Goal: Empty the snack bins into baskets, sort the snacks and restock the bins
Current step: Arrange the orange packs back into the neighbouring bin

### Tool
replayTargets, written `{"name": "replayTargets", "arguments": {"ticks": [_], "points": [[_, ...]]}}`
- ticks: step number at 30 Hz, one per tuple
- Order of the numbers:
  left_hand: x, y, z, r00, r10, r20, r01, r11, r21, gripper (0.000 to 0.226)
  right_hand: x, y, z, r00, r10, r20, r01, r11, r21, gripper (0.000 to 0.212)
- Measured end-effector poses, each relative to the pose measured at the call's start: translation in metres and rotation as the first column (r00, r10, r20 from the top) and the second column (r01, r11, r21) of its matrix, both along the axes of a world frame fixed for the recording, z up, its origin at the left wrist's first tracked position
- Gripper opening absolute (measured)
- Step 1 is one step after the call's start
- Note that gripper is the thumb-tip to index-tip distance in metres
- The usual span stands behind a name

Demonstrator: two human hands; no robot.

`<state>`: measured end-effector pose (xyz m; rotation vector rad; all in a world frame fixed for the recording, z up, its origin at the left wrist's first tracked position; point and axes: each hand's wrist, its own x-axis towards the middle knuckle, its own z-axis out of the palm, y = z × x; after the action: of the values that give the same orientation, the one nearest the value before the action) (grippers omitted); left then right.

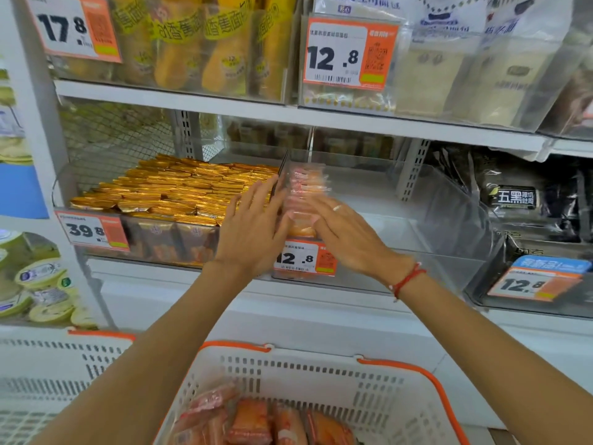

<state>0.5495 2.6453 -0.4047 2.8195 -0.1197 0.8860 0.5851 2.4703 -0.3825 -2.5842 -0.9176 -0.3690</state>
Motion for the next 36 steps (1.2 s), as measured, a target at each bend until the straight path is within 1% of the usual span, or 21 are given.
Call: {"name": "replayTargets", "arguments": {"ticks": [3,4,6,10,13,15,16,18,19,20,23,25,28,29,30,31,32,33,34,35,36], "points": [[-0.042,-0.001,-0.013,0.963,0.106,0.246,-0.050,0.974,-0.223,0.041,-0.035,-0.007,-0.025,0.965,-0.069,0.255,-0.004,0.961,0.276,0.040],[-0.060,-0.001,-0.026,0.942,0.165,0.294,-0.069,0.948,-0.311,0.034,-0.050,-0.009,-0.036,0.956,-0.078,0.284,-0.025,0.940,0.341,0.036],[-0.092,0.004,-0.061,0.929,0.252,0.273,-0.121,0.900,-0.418,0.027,-0.079,-0.012,-0.066,0.964,-0.044,0.263,-0.050,0.939,0.340,0.029],[-0.138,0.029,-0.155,0.950,0.306,-0.066,-0.304,0.856,-0.418,0.033,-0.109,-0.011,-0.154,0.992,0.019,-0.124,-0.020,1.000,-0.006,0.022],[-0.168,0.039,-0.211,0.840,0.388,-0.379,-0.505,0.815,-0.285,0.039,-0.127,-0.002,-0.220,0.929,-0.039,-0.369,-0.007,0.992,-0.124,0.019],[-0.178,0.040,-0.233,0.761,0.403,-0.509,-0.574,0.783,-0.238,0.048,-0.137,0.010,-0.256,0.905,-0.076,-0.419,-0.004,0.982,-0.187,0.023],[-0.181,0.041,-0.239,0.741,0.414,-0.529,-0.595,0.770,-0.229,0.050,-0.141,0.017,-0.272,0.900,-0.071,-0.429,-0.019,0.979,-0.202,0.034],[-0.184,0.040,-0.247,0.746,0.438,-0.502,-0.593,0.780,-0.201,0.055,-0.143,0.031,-0.296,0.863,-0.067,-0.502,-0.050,0.975,-0.215,0.062],[-0.184,0.038,-0.248,0.744,0.435,-0.507,-0.591,0.782,-0.197,0.059,-0.141,0.036,-0.306,0.857,-0.082,-0.508,-0.052,0.969,-0.242,0.068],[-0.185,0.037,-0.247,0.735,0.429,-0.525,-0.596,0.778,-0.199,0.063,-0.139,0.041,-0.314,0.868,-0.094,-0.487,-0.048,0.961,-0.271,0.067],[-0.185,0.036,-0.247,0.711,0.437,-0.550,-0.622,0.756,-0.203,0.070,-0.128,0.049,-0.317,0.895,-0.112,-0.432,-0.013,0.961,-0.277,0.042],[-0.185,0.034,-0.247,0.759,0.451,-0.469,-0.600,0.764,-0.236,0.063,-0.122,0.047,-0.300,0.848,-0.047,-0.528,-0.036,0.989,-0.146,0.036],[-0.185,0.013,-0.232,0.877,0.425,-0.226,-0.481,0.779,-0.402,0.032,-0.117,0.026,-0.262,0.737,0.119,-0.666,-0.030,0.989,0.143,0.035],[-0.182,0.006,-0.228,0.883,0.388,-0.263,-0.469,0.742,-0.479,0.035,-0.118,0.015,-0.252,0.728,0.165,-0.665,-0.004,0.972,0.236,0.036],[-0.179,0.001,-0.222,0.871,0.319,-0.374,-0.486,0.673,-0.557,0.046,-0.120,0.006,-0.243,0.734,0.186,-0.653,0.036,0.950,0.311,0.036],[-0.176,-0.001,-0.217,0.838,0.208,-0.504,-0.523,0.566,-0.637,0.056,-0.123,-0.002,-0.236,0.752,0.182,-0.634,0.082,0.928,0.364,0.036],[-0.172,-0.001,-0.212,0.801,0.052,-0.596,-0.566,0.390,-0.726,0.062,-0.125,-0.008,-0.232,0.767,0.176,-0.616,0.118,0.906,0.406,0.037],[-0.168,-0.002,-0.206,0.768,-0.144,-0.625,-0.607,0.152,-0.780,0.064,-0.129,-0.010,-0.227,0.769,0.197,-0.608,0.130,0.884,0.450,0.038],[-0.166,-0.003,-0.201,0.737,-0.303,-0.604,-0.638,-0.017,-0.770,0.066,-0.133,-0.011,-0.223,0.757,0.239,-0.608,0.114,0.868,0.484,0.041],[-0.165,-0.003,-0.198,0.734,-0.424,-0.530,-0.623,-0.109,-0.775,0.065,-0.138,-0.008,-0.218,0.738,0.294,-0.607,0.068,0.863,0.500,0.044],[-0.165,-0.003,-0.196,0.765,-0.467,-0.444,-0.570,-0.169,-0.804,0.058,-0.144,-0.004,-0.215,0.711,0.331,-0.620,0.013,0.876,0.483,0.050]]}}
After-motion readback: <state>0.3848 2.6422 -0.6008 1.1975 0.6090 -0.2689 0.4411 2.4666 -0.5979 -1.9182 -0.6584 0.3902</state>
